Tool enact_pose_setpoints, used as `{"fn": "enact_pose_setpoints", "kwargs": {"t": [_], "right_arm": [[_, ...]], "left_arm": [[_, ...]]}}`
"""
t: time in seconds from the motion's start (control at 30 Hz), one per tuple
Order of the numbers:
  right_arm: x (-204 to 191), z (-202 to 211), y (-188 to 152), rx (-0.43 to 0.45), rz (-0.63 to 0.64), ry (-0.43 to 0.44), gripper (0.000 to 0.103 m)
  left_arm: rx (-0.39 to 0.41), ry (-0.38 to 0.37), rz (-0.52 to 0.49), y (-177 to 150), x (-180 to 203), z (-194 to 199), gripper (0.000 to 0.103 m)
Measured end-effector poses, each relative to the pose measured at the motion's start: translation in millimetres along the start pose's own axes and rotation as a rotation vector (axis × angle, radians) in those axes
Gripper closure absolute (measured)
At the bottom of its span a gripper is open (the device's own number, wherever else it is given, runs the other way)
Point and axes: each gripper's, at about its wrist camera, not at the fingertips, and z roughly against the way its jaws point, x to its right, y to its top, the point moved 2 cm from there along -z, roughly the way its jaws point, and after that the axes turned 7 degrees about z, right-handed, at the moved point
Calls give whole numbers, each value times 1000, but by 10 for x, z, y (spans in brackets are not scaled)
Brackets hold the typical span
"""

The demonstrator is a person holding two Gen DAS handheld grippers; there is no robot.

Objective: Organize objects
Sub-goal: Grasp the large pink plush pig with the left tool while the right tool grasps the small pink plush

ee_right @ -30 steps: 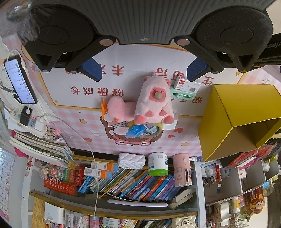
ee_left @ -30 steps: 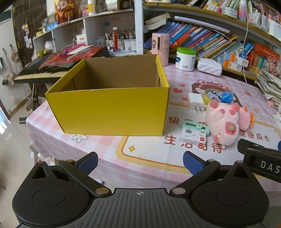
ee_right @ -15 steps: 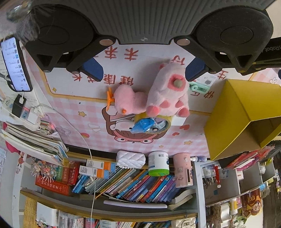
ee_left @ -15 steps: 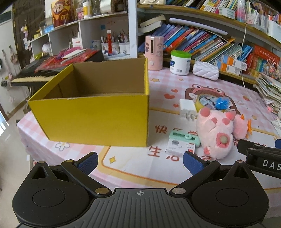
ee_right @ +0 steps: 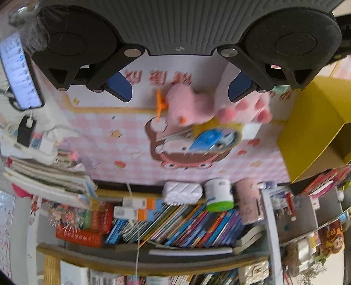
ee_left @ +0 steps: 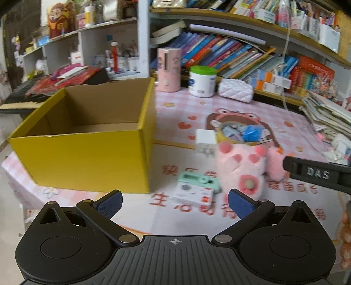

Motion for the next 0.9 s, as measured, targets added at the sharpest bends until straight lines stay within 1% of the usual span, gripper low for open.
{"fn": "enact_pose_setpoints", "kwargs": {"t": [0.2,0.33,0.43,0.57,0.77,0.87,0.9], "right_arm": [[234,-75,68,13,-27,-19,10],[330,-142,92,5,-7,-31,10],[417,-187,122,6,-6,-27,10],[520,-229,161,9,2,-14,10],[644,-294,142,-23,13,-1,10],[696,-312,109,-36,12,-5,10],[715,-317,100,-40,11,-7,10]], "left_arm": [[-12,-80,-44,48,331,-157,0],[-29,-109,-77,93,560,-323,0],[-51,-103,-104,120,705,-490,0],[-93,-83,-113,150,828,-691,0],[-127,-43,-172,135,1000,-927,2],[-144,-42,-167,125,1031,-999,9],[-149,-47,-163,124,1035,-1015,15]]}}
